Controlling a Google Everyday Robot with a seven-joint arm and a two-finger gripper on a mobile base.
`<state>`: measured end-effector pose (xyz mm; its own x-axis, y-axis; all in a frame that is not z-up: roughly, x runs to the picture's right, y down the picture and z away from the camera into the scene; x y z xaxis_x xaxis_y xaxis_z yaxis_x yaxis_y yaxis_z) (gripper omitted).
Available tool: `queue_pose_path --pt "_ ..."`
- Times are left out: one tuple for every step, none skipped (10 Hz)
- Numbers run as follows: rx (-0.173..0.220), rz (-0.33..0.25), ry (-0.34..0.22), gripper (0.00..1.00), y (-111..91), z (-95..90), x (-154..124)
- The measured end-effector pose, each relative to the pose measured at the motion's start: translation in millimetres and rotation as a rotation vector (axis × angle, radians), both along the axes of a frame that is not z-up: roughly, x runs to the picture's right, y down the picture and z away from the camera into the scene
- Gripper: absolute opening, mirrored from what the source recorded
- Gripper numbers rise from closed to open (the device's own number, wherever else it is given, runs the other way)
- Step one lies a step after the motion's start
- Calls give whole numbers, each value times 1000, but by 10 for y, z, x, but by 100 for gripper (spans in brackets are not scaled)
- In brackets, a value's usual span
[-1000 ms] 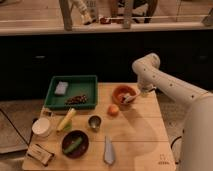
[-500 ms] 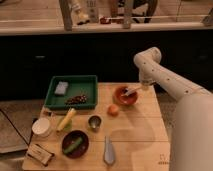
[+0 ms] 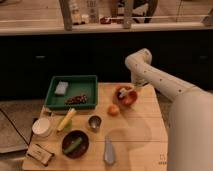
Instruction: Wipe red bowl with brush
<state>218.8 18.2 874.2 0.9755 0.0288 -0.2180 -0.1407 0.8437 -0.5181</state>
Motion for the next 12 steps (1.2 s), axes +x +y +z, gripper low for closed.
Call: queue_pose_path --pt "-3 -9 -2 0 42 -46 26" --pt "-6 -15 2 0 94 -102 97" --pt "-6 -13 13 0 110 -133 201" --pt "-2 -5 34 0 107 -161 360" --pt "1 5 54 0 88 -185 490" --pt "4 10 69 0 62 -190 556" --pt "13 22 81 0 -1 -178 570" --pt "27 34 87 0 -79 -161 544" --pt "38 41 88 0 -131 -142 498" --pt "53 46 82 0 -200 -113 406" --pt "59 44 67 0 -233 -85 281" --pt "62 37 42 0 -256 -68 115"
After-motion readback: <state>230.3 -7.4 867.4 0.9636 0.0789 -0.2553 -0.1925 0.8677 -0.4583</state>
